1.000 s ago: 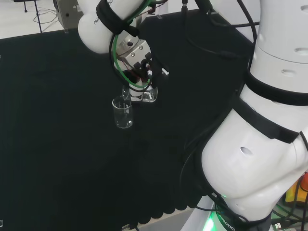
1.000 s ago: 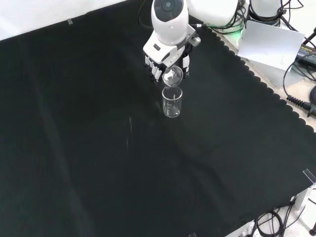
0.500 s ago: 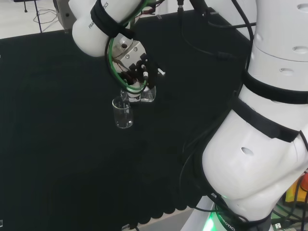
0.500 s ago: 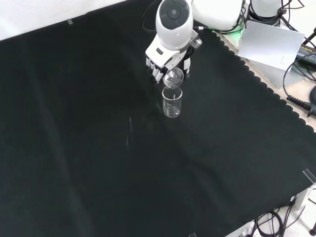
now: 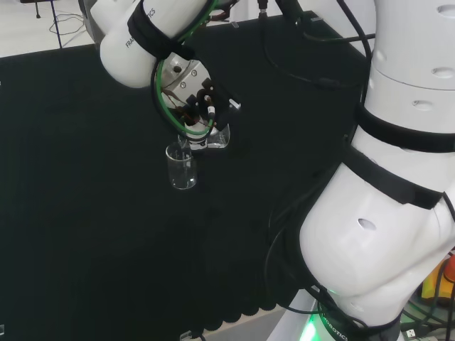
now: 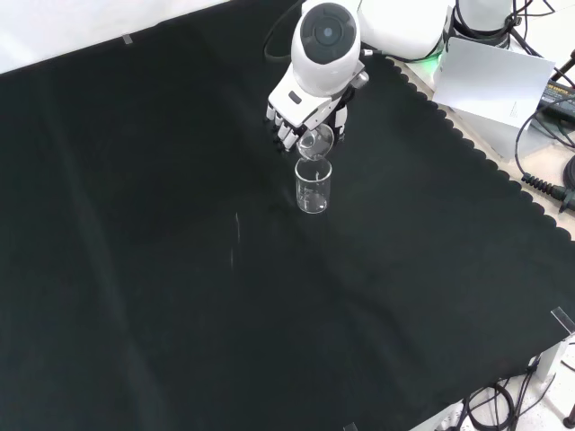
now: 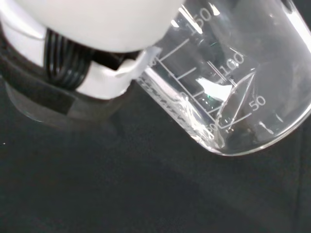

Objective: Pour the water from the handheld beaker into the one on the table.

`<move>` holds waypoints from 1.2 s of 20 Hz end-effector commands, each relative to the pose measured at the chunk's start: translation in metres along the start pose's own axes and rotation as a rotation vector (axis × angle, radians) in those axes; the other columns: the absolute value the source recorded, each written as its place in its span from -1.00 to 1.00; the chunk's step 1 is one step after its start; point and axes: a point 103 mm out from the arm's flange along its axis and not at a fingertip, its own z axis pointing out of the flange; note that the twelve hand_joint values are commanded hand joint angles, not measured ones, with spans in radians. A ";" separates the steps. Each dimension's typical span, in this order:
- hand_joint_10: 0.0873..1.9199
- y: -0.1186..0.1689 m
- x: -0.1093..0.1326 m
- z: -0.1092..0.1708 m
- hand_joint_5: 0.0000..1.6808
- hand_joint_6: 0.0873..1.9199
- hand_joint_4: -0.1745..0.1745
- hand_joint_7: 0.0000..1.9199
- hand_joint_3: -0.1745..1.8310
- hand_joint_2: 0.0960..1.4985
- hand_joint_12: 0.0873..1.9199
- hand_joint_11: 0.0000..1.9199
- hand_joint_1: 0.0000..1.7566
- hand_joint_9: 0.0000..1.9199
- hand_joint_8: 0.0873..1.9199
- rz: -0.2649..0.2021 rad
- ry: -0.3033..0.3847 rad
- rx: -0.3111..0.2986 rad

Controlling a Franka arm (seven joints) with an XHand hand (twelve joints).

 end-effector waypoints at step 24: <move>-0.36 0.004 -0.003 0.000 0.42 -0.12 0.09 0.58 0.00 -0.28 -0.34 0.34 0.32 0.71 -0.21 0.053 -0.117 0.078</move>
